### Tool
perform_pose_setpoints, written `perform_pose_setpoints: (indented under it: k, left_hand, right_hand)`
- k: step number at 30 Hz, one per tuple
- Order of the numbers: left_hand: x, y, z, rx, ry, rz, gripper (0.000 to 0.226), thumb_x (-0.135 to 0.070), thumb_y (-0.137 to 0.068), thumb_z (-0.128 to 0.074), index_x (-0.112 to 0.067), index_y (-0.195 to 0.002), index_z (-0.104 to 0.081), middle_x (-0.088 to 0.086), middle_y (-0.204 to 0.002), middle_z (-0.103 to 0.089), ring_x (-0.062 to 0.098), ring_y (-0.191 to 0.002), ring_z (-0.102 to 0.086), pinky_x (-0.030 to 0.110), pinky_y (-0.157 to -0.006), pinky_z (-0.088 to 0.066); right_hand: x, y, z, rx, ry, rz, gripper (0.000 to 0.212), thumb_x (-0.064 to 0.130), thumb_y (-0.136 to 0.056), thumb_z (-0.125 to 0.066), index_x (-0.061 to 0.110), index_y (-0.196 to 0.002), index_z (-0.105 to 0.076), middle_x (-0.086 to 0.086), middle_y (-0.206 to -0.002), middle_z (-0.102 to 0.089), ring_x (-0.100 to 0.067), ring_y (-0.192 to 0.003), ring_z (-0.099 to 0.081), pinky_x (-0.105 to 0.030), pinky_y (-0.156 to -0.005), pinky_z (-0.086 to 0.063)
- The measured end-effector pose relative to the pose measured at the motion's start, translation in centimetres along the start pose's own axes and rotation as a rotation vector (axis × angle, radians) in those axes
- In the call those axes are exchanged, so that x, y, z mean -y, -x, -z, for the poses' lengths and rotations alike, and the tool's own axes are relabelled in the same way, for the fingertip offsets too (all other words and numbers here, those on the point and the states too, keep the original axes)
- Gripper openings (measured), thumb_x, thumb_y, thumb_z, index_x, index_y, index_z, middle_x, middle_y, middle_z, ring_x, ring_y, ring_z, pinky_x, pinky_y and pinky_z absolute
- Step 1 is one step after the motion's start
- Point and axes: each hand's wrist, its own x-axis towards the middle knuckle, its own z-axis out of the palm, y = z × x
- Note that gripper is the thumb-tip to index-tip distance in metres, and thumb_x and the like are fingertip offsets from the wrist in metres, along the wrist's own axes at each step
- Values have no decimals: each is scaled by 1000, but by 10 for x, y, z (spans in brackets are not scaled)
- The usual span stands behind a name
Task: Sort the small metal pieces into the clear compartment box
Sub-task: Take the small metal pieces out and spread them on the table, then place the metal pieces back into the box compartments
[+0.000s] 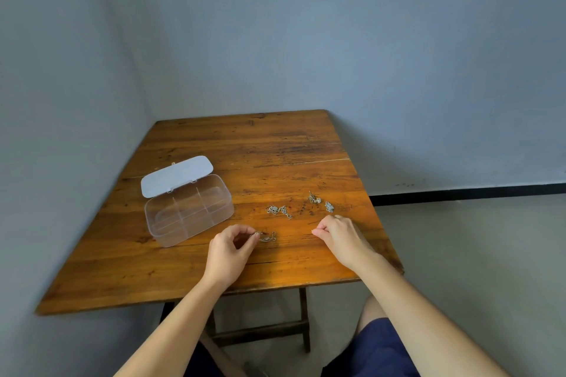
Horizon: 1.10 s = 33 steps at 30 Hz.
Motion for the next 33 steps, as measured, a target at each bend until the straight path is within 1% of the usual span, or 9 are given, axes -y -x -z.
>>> perform_pose_setpoints:
  k: [2,6,10,13,15,18,25,30,33]
  left_hand:
    - [0,0,-1,-5,9,5,7,-28,-89,-70,-26,-95,-71,-11,-94,-71,5,-94,-65,28,-85,-56]
    - [1,2,-4,-2,6,14,7,-28,-89,-70,-25,-95,-71,-10,-95,-71,8,-96,-64,22,-83,-52]
    - [5,4,-6,-10,-14,13,7,-30,-89,-70,-27,-96,-71,-10,-96,-70,7,-96,-63,25,-83,-52]
    - [5,3,-9,-24,-19,12,8,-30,-89,-70,-27,-96,-70,-10,-96,-69,8,-96,-63,26,-83,-53]
    - [6,2,-10,-30,-16,19,8,-32,-89,-70,-28,-95,-70,-11,-96,-70,9,-95,-64,28,-83,-54]
    - [6,2,-9,-35,7,22,5,-30,-89,-70,-28,-95,-70,-12,-93,-71,7,-92,-65,31,-83,-57]
    - [-13,-7,18,-111,137,22,4,-20,-89,-71,-21,-93,-70,-3,-82,-74,15,-79,-70,32,-75,-60]
    - [-36,-26,63,-240,233,21,3,-17,-88,-72,-18,-90,-69,2,-83,-74,21,-78,-73,28,-69,-61]
    - [-43,-41,90,-305,226,19,4,-16,-89,-72,-14,-90,-69,7,-84,-74,21,-75,-72,27,-66,-60]
  right_hand:
    - [-2,2,2,-15,-33,0,27,34,-96,-63,13,-112,-67,-3,-107,-66,-16,-99,-62,-24,-82,-48]
    - [-2,4,5,-13,-59,-36,45,38,-90,-67,16,-129,-62,6,-96,-65,-12,-95,-60,-28,-84,-51]
    - [1,2,5,-53,-97,-56,29,31,-82,-76,16,-108,-76,5,-94,-72,-3,-81,-63,-16,-73,-49]
    - [5,1,5,-44,-99,-77,22,29,-79,-78,17,-97,-77,7,-85,-72,-2,-75,-64,-20,-74,-53]
    - [8,1,2,-46,-90,-75,21,28,-78,-77,17,-95,-76,7,-80,-71,-4,-73,-65,-21,-72,-56]
    - [10,2,-5,-60,-105,-48,18,27,-77,-77,18,-93,-75,9,-77,-68,-4,-69,-63,-13,-60,-49]
    - [34,-4,-18,-170,-288,108,13,25,-75,-78,20,-87,-77,14,-73,-67,0,-65,-61,-8,-59,-48]
    - [82,-32,-8,-177,-544,97,8,26,-76,-78,24,-84,-78,13,-75,-72,-4,-72,-65,-14,-61,-51]
    - [112,-51,0,-148,-667,102,10,24,-78,-75,22,-88,-78,8,-79,-74,-8,-77,-68,-24,-69,-58]
